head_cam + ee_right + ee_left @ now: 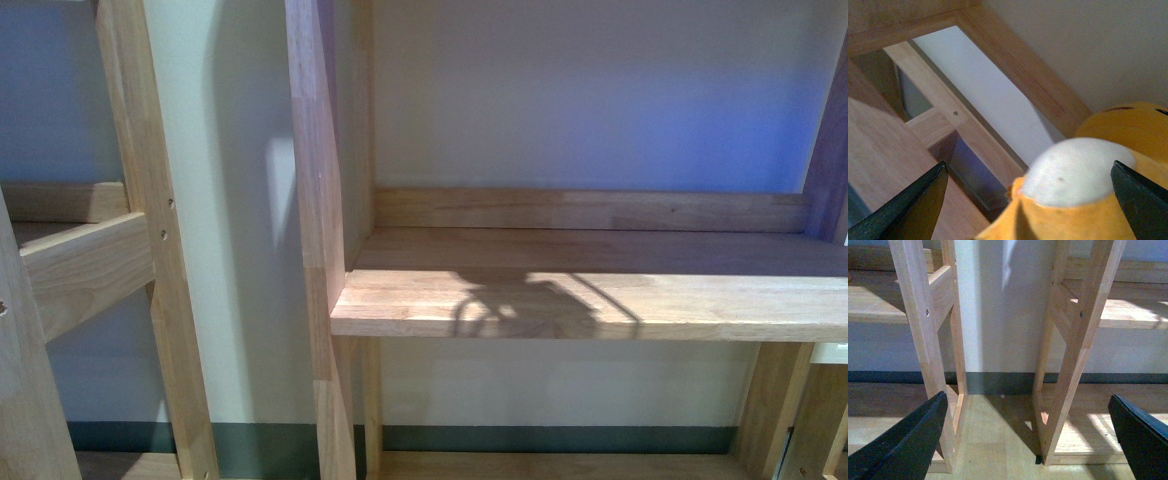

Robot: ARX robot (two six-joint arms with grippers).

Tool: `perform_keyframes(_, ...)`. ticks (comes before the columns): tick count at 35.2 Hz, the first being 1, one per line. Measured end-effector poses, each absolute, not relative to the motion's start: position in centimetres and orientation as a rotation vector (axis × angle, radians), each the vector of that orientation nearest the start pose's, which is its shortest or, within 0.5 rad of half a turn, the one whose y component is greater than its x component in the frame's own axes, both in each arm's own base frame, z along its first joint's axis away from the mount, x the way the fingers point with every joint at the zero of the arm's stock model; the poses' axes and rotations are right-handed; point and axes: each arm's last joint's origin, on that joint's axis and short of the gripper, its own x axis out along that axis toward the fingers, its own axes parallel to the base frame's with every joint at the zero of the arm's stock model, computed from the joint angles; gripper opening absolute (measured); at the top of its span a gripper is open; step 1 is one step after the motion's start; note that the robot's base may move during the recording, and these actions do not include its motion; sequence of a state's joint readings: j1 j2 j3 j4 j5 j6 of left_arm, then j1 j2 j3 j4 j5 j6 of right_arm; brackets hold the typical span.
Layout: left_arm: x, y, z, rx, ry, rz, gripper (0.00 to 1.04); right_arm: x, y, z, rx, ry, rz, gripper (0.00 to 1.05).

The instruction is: Put away toys

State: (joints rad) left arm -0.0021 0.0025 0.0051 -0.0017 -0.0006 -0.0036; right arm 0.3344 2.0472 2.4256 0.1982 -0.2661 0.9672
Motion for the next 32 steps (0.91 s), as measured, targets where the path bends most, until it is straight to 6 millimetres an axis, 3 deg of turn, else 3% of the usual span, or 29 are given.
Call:
perform_keyframes(11,9.8,0.0,16.5,-0.003,-0.001,-0.002,0.98,37.1,13.5,54.4,0.858,-0.322,0.800,0.98)
perform_keyframes(22,9.8,0.0,16.5,-0.003,-0.001,-0.002,0.98,31.9,10.0,54.9,0.726,-0.475,0.708,0.98)
perform_keyframes(32,9.8,0.0,16.5,-0.003,-0.001,-0.002,0.98,27.5,6.1,52.8,0.599,-0.566,0.558,0.98)
